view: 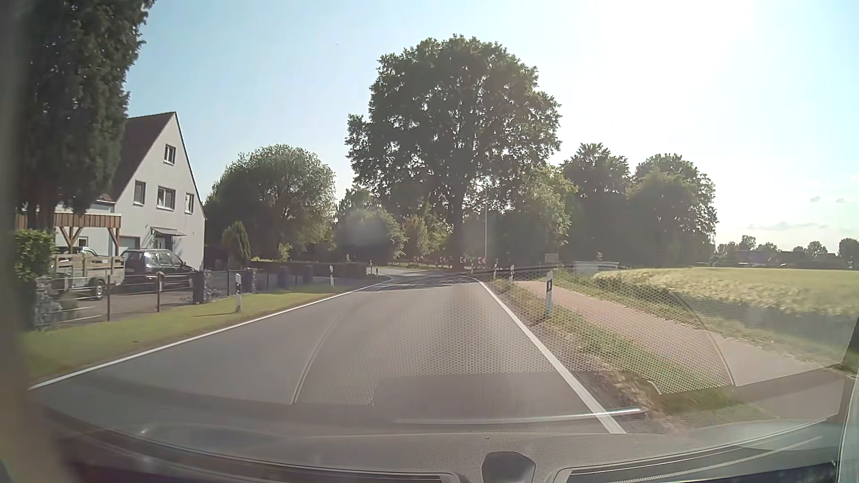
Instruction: Follow the waypoints while adhering to traffic rules and regulations
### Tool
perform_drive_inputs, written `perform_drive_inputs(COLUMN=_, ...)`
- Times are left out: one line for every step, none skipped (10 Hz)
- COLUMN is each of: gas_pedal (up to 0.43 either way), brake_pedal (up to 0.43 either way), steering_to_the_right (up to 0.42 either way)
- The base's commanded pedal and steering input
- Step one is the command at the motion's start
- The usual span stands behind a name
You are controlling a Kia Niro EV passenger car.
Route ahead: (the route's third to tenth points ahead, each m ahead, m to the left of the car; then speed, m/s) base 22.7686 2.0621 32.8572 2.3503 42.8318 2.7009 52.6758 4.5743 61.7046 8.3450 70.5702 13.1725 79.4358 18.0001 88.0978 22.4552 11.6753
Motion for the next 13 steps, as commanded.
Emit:
perform_drive_inputs(gas_pedal=0.047, brake_pedal=0.006, steering_to_the_right=0.003)
perform_drive_inputs(gas_pedal=0.059, brake_pedal=0.006, steering_to_the_right=0.004)
perform_drive_inputs(gas_pedal=0.059, brake_pedal=0.006, steering_to_the_right=0.003)
perform_drive_inputs(gas_pedal=0.067, brake_pedal=0.006, steering_to_the_right=0.002)
perform_drive_inputs(gas_pedal=0.079, brake_pedal=0.006, steering_to_the_right=0.002)
perform_drive_inputs(gas_pedal=0.079, brake_pedal=0.006, steering_to_the_right=0.002)
perform_drive_inputs(gas_pedal=0.087, brake_pedal=0.006, steering_to_the_right=0.0)
perform_drive_inputs(gas_pedal=0.087, brake_pedal=0.006, steering_to_the_right=-0.001)
perform_drive_inputs(gas_pedal=0.087, brake_pedal=0.006, steering_to_the_right=-0.001)
perform_drive_inputs(gas_pedal=0.087, brake_pedal=0.006, steering_to_the_right=-0.001)
perform_drive_inputs(gas_pedal=0.087, brake_pedal=0.006, steering_to_the_right=-0.001)
perform_drive_inputs(gas_pedal=0.079, brake_pedal=0.006, steering_to_the_right=-0.003)
perform_drive_inputs(gas_pedal=0.059, brake_pedal=0.006, steering_to_the_right=-0.004)
